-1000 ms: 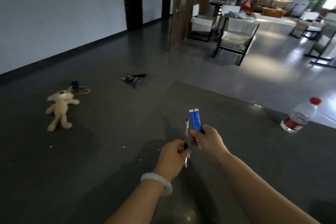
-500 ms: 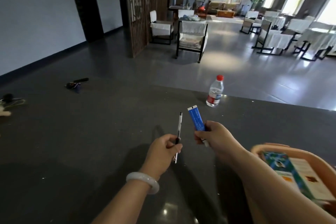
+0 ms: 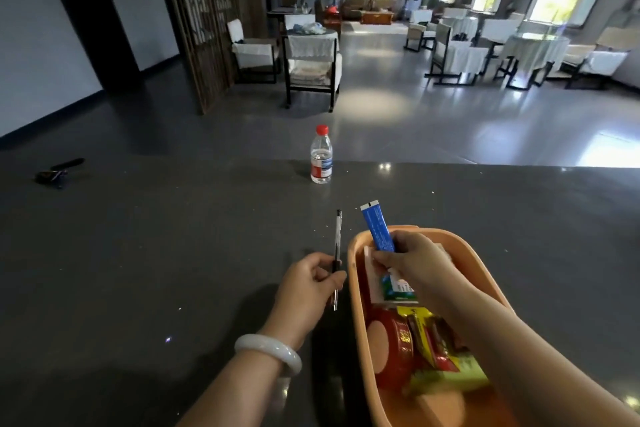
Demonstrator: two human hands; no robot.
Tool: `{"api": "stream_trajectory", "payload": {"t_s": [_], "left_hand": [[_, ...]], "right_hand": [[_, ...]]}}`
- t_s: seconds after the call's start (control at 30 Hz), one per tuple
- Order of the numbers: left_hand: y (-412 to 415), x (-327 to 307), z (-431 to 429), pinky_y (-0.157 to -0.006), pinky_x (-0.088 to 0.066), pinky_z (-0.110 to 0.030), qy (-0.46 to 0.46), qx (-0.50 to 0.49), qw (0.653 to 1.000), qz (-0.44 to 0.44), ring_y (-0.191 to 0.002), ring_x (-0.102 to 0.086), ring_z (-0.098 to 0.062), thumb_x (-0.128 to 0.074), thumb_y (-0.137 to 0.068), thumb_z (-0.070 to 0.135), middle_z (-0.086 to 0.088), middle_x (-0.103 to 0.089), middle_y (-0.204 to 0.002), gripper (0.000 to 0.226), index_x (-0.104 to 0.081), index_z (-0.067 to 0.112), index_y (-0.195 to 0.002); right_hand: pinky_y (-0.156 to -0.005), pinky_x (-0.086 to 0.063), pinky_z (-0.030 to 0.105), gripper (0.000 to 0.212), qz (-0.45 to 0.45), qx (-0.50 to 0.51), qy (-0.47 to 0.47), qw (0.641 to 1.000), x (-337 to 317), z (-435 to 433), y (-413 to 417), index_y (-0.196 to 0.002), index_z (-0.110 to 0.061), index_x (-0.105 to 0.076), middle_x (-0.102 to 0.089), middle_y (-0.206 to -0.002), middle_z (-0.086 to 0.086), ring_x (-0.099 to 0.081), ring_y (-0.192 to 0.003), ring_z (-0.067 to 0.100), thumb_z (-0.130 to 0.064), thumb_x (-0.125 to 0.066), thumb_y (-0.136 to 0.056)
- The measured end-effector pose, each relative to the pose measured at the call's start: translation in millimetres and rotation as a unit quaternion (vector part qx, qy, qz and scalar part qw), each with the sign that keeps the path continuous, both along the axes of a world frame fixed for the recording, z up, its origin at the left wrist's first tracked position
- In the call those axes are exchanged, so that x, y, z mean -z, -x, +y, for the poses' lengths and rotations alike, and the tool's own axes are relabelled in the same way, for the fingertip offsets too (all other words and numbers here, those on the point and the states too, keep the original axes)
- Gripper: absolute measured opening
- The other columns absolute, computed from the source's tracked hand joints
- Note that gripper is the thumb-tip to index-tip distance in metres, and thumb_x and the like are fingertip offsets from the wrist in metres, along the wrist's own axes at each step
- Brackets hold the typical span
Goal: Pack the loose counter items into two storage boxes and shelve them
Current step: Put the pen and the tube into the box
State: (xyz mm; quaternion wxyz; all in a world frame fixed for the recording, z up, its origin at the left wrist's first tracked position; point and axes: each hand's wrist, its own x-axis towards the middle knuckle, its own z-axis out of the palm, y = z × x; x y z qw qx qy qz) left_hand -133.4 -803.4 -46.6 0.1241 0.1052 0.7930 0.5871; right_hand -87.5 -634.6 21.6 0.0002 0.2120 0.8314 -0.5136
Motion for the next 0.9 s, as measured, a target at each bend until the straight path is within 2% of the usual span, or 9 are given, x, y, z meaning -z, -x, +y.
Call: {"api": "stream_trajectory", "payload": {"t_s": [0.1,0.2,0.27,0.3,0.37,0.5,0.67,0.8,0.9], "left_hand": [[-6,1,8,-0.064,-0.049,-0.030,-0.003,0.012,1.000,-0.008,-0.071,-0.065,-0.014,-0.071,-0.087,0.026,-0.004,-0.069,-0.079,0.011,-0.065,0.029,-0.096],[-16,4,12,-0.062,-0.048,-0.026,-0.015,0.032,0.999,-0.028,-0.071,-0.065,-0.010,-0.070,-0.088,0.028,0.004,-0.065,-0.077,0.012,-0.065,0.028,-0.099],[-23,7,14,-0.061,-0.048,-0.023,-0.027,0.035,0.998,-0.047,-0.072,-0.066,-0.009,-0.070,-0.089,0.027,0.003,-0.065,-0.080,0.013,-0.063,0.028,-0.100],[-26,8,15,-0.061,-0.049,-0.022,-0.031,0.031,0.998,-0.053,-0.074,-0.067,-0.010,-0.069,-0.089,0.026,0.001,-0.066,-0.083,0.013,-0.061,0.029,-0.099],[-27,11,16,-0.062,-0.050,-0.022,-0.033,0.022,0.998,-0.054,-0.077,-0.068,-0.011,-0.070,-0.089,0.026,-0.001,-0.066,-0.088,0.015,-0.058,0.030,-0.098],[-29,18,18,-0.062,-0.048,-0.022,-0.044,0.003,0.996,-0.073,-0.081,-0.065,-0.012,-0.072,-0.087,0.024,0.000,-0.065,-0.092,0.018,-0.058,0.027,-0.098],[-35,16,19,-0.061,-0.050,-0.021,-0.052,-0.008,0.995,-0.085,-0.080,-0.067,-0.010,-0.071,-0.088,0.022,0.002,-0.065,-0.091,0.019,-0.056,0.030,-0.096],[-37,17,19,-0.062,-0.053,-0.023,-0.051,-0.024,0.995,-0.082,-0.080,-0.069,-0.013,-0.072,-0.088,0.022,0.000,-0.067,-0.091,0.020,-0.058,0.030,-0.100],[-40,15,20,-0.058,-0.048,-0.018,-0.044,-0.048,0.995,-0.075,-0.076,-0.066,-0.009,-0.071,-0.088,0.023,0.003,-0.065,-0.088,0.021,-0.058,0.027,-0.103]], "right_hand": [[-0.067,-0.056,0.023,0.018,0.003,0.023,0.029,0.999,-1,4,-18,-0.109,-0.010,-0.065,-0.072,-0.090,0.007,-0.069,-0.077,0.018,-0.011,-0.064,-0.091],[-0.052,-0.055,0.024,0.023,-0.007,0.055,0.073,0.996,-1,5,-35,-0.115,-0.012,-0.059,-0.068,-0.095,0.014,-0.064,-0.067,0.018,-0.007,-0.061,-0.092],[-0.047,-0.052,0.025,0.019,-0.022,0.073,0.050,0.996,0,3,-44,-0.112,-0.019,-0.057,-0.069,-0.090,0.015,-0.063,-0.060,0.018,-0.013,-0.060,-0.094],[-0.049,-0.054,0.028,0.015,-0.031,0.076,0.039,0.996,0,2,-47,-0.109,-0.022,-0.057,-0.069,-0.089,0.016,-0.064,-0.061,0.021,-0.015,-0.059,-0.095],[-0.067,-0.057,0.037,0.015,-0.059,0.071,0.023,0.995,4,-2,-50,-0.106,-0.027,-0.052,-0.069,-0.096,0.017,-0.067,-0.072,0.030,-0.017,-0.057,-0.096],[-0.070,-0.052,0.034,0.010,-0.103,0.036,-0.003,0.994,17,-8,-50,-0.104,-0.017,-0.056,-0.069,-0.096,0.017,-0.063,-0.072,0.023,-0.012,-0.053,-0.096],[-0.070,-0.057,0.032,0.012,-0.091,-0.003,-0.082,0.993,30,-10,-44,-0.106,-0.020,-0.055,-0.067,-0.092,0.007,-0.070,-0.081,0.022,-0.020,-0.058,-0.094],[-0.063,-0.055,0.022,0.019,-0.065,-0.039,-0.084,0.994,38,-10,-39,-0.109,-0.023,-0.056,-0.067,-0.090,0.001,-0.067,-0.078,0.014,-0.020,-0.062,-0.092],[-0.069,-0.057,0.026,0.010,-0.061,-0.079,-0.068,0.993,41,-8,-37,-0.101,-0.019,-0.063,-0.068,-0.085,0.001,-0.067,-0.078,0.014,-0.018,-0.062,-0.091]]}}
